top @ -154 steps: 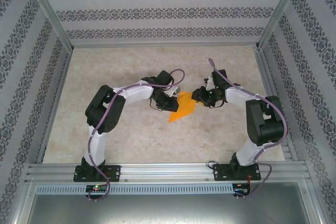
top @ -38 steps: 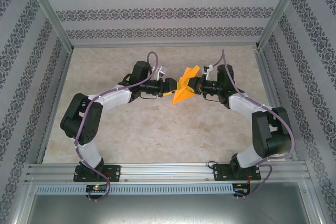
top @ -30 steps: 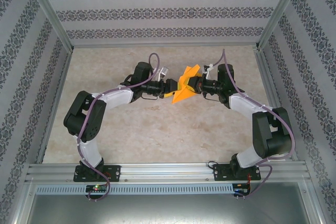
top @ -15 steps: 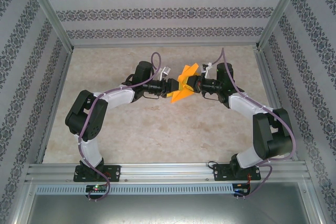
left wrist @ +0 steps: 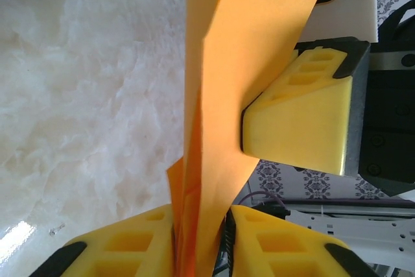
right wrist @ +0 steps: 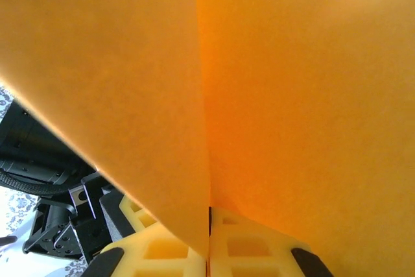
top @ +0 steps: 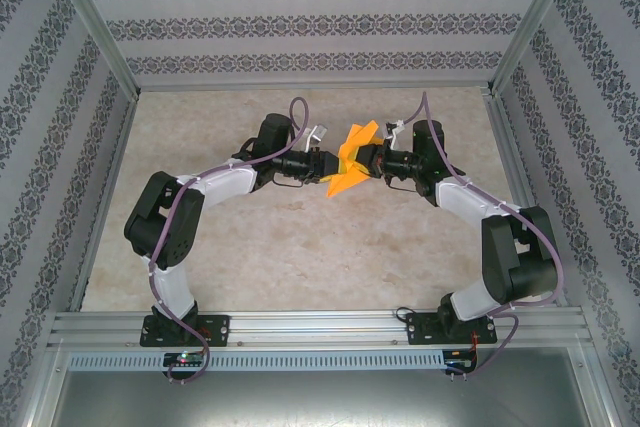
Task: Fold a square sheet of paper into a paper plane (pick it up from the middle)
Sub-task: Turn over the paper at the center of the table.
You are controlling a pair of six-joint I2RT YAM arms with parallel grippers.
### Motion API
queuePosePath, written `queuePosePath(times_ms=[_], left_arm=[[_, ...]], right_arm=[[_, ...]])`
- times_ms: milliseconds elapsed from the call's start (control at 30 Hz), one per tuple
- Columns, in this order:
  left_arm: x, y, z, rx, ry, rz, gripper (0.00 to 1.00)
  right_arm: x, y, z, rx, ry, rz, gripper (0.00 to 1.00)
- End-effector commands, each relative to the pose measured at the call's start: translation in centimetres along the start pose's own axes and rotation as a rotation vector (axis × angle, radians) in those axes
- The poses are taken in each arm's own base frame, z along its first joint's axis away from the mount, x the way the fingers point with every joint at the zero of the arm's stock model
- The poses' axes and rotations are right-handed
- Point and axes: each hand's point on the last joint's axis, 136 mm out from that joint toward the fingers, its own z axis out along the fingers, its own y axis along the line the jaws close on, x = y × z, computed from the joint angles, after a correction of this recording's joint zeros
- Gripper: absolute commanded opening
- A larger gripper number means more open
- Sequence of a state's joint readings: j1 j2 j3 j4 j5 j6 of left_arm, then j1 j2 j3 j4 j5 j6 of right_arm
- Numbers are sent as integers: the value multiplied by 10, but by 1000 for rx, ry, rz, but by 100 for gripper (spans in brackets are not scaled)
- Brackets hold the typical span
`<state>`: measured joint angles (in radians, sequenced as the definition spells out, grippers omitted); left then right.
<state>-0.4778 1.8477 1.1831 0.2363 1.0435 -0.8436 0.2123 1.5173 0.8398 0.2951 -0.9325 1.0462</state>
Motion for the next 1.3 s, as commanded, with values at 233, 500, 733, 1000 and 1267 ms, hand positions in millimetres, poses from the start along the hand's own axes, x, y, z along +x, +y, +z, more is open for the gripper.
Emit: queuePosePath(times_ms=[233, 500, 733, 1000, 1267], left_arm=[[1, -12, 1, 14, 26, 42, 23], [0, -11, 0, 3, 30, 43, 16], [2, -3, 0, -48, 46, 37, 11], [10, 31, -24, -387, 106, 153, 10], [3, 76, -81, -1017, 166, 427, 9]], right_arm=[[0, -11, 3, 38, 6, -22, 14], [1, -18, -1, 80, 1, -31, 26], [0, -23, -5, 103, -4, -37, 38], [-2, -27, -18, 150, -26, -68, 54], [-9, -27, -38, 190, -65, -97, 60]])
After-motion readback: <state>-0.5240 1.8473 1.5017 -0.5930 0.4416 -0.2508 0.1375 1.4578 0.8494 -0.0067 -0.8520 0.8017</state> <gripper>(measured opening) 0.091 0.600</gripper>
